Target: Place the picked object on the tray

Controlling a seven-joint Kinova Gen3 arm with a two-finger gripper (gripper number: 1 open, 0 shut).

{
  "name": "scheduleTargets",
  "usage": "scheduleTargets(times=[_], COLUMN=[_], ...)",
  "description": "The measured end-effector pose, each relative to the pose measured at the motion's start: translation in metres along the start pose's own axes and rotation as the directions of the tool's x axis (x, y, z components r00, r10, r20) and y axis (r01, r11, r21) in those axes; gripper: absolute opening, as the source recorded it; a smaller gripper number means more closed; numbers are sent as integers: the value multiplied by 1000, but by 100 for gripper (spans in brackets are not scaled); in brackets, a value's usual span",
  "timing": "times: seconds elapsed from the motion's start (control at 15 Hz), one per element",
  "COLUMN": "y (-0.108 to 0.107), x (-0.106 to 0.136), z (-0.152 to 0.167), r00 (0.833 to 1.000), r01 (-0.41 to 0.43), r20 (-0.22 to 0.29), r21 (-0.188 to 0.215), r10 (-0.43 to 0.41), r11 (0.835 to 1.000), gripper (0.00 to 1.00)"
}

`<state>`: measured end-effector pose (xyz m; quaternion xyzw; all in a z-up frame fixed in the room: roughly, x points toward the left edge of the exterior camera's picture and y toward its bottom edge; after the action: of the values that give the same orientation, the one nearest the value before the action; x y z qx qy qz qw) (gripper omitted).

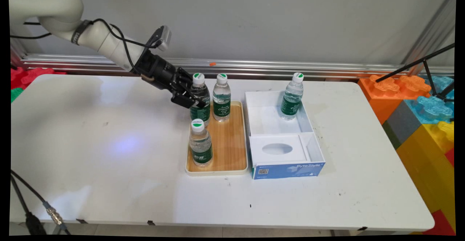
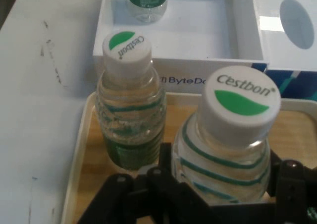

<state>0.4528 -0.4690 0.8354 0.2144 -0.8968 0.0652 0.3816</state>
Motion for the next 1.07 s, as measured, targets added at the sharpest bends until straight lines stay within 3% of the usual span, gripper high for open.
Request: scheduleTargets(times=[0.53,1.07], y=[-20,-26], x=[-21,-35], z=[8,27], r00=[999,996], r01=[-42,-87], r20=[-28,-43], r21=[-59,-88], r10=[40,83], r11=[997,992], gripper=[0,0])
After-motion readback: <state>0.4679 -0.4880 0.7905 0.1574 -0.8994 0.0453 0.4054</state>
